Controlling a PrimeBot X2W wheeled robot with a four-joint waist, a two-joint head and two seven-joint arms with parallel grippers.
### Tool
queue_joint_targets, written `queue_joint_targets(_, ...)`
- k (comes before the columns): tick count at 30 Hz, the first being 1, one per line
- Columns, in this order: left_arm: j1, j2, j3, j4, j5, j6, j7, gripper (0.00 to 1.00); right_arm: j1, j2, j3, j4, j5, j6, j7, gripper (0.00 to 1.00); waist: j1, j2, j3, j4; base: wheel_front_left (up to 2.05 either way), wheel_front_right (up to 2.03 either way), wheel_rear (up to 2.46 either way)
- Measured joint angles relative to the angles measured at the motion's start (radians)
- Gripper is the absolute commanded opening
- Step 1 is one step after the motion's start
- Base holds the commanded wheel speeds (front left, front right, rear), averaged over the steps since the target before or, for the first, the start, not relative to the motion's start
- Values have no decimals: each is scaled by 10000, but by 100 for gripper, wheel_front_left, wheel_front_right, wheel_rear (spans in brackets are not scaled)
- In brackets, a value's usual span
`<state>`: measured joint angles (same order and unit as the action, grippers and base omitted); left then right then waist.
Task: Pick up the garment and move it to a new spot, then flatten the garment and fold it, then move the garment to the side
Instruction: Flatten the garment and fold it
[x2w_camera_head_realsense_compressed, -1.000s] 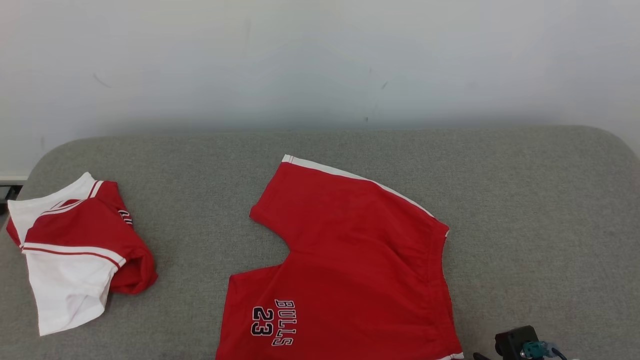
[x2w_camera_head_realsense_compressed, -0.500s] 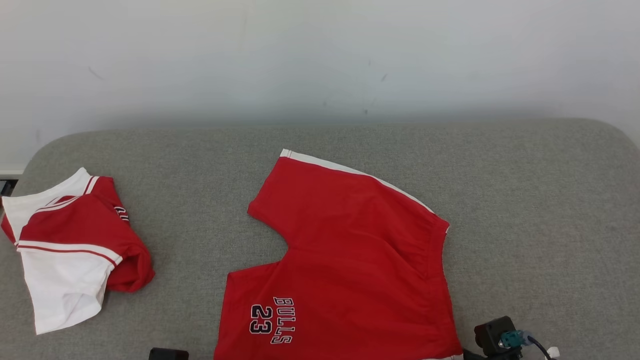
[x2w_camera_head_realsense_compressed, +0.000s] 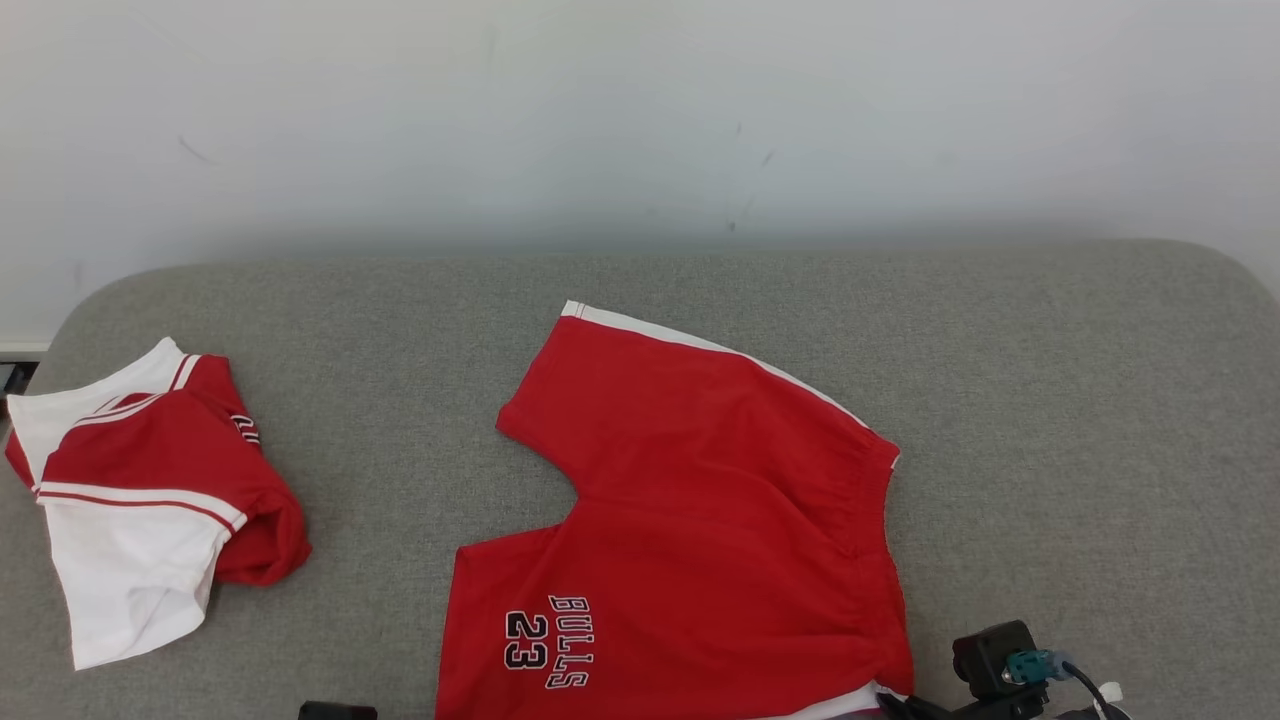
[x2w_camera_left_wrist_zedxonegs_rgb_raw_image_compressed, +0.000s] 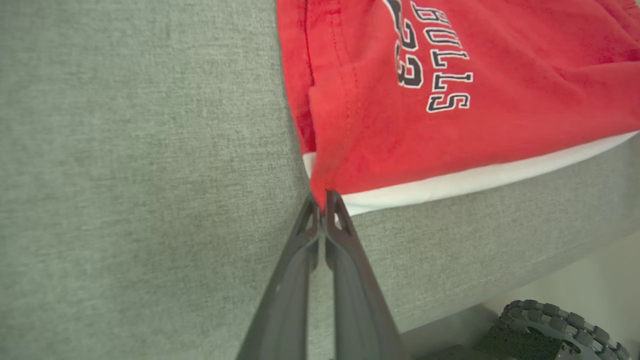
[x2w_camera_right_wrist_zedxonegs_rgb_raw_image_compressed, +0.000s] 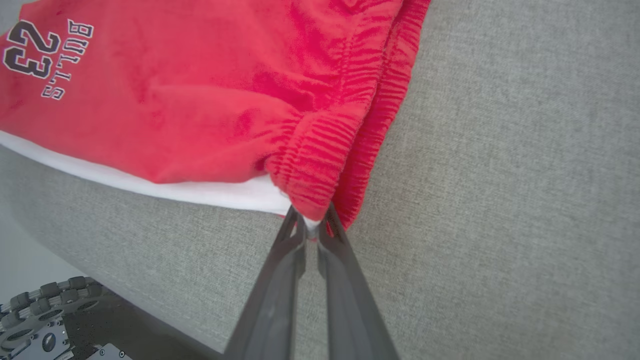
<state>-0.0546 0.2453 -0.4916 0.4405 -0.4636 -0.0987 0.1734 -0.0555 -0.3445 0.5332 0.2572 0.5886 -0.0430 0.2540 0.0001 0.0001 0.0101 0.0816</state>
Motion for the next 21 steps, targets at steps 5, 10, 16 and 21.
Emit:
queue_joint_targets(5,0,117,8,-270,73,-75,-343,0,67,-31,-228,-291,284,182,-146,0,0,0,-65,11,0,0,0)
queue_joint_targets(10,-45,520,314,-957,155,-75,-652,0,89,-186,-393,-947,487,347,-176,0,0,0,-90,-54,0,0,0)
queue_joint_targets(16,-391,809,510,-1764,125,-82,-711,0,24,-293,-560,-1678,809,499,-42,0,0,0,81,-246,0,0,0)
queue_joint_targets(21,-1485,1147,476,-2125,163,-178,-443,0,-577,-422,-771,-1898,999,616,295,0,0,0,392,-398,0,0,0)
